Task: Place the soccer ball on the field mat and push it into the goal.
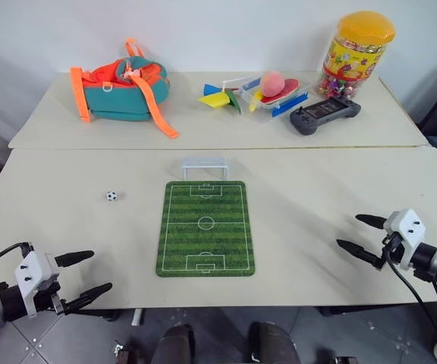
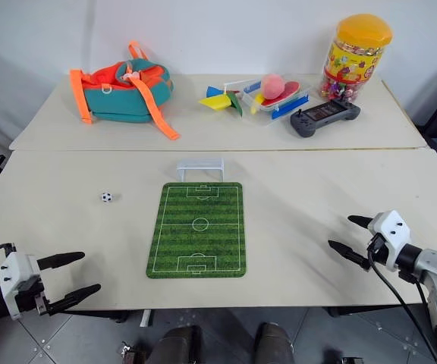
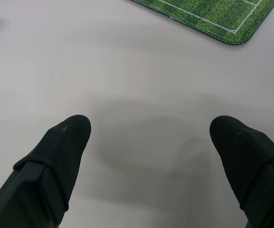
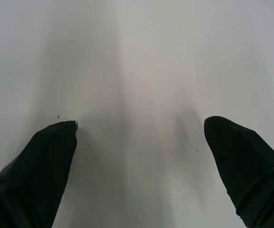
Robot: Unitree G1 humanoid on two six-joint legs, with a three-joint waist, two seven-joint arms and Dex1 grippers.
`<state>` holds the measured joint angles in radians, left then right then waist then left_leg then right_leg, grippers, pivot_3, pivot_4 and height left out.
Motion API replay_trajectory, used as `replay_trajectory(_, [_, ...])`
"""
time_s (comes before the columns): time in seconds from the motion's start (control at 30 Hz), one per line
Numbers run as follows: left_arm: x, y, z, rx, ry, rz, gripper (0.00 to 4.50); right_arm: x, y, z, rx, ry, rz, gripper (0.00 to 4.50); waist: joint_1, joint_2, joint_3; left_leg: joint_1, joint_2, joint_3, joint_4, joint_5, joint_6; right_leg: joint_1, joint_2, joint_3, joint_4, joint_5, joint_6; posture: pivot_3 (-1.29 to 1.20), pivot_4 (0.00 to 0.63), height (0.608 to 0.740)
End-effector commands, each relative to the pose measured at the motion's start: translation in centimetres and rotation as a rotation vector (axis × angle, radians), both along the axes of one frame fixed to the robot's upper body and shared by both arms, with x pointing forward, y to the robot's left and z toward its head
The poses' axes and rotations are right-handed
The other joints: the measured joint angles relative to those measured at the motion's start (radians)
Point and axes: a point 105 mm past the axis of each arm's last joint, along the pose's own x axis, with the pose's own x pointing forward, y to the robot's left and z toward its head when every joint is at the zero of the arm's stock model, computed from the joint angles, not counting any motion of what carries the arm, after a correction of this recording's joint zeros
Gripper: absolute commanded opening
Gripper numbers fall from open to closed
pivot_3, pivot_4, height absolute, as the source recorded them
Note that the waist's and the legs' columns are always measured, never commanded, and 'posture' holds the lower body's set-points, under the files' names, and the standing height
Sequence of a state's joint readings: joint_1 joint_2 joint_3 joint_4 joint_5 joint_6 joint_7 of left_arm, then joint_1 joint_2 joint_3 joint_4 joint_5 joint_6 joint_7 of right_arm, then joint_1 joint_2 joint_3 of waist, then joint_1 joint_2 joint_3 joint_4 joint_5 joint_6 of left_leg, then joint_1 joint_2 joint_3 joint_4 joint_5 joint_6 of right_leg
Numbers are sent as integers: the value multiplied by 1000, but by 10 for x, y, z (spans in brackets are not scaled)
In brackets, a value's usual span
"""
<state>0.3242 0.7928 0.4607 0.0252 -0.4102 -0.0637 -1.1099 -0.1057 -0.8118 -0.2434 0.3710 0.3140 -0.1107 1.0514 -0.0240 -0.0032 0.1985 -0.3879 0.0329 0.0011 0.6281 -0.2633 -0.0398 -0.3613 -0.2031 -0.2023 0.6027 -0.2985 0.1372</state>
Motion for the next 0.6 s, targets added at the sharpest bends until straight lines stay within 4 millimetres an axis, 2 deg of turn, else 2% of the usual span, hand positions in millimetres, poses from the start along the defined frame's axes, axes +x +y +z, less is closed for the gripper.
replay_trajectory(0.03, [0,3,1,-21,3,21,4493,-1,-4,-6,2,12,-28,4500,0,0,0,0,0,0,0,0,0,0,0,0,0,0,0,0,150,740])
replay_trajectory(0.33, [3,7,9,-2,-24,70,4493,-5,-6,-6,14,11,-35,4500,0,0,0,2,1,6,0,-1,0,-3,1,7,1,0,0,0,150,740])
replay_trajectory(0.6, [12,4,23,-6,-84,90,4493,-5,9,19,89,-86,55,4500,1,-1,0,1,1,16,0,0,-1,-12,1,17,7,0,0,0,150,740])
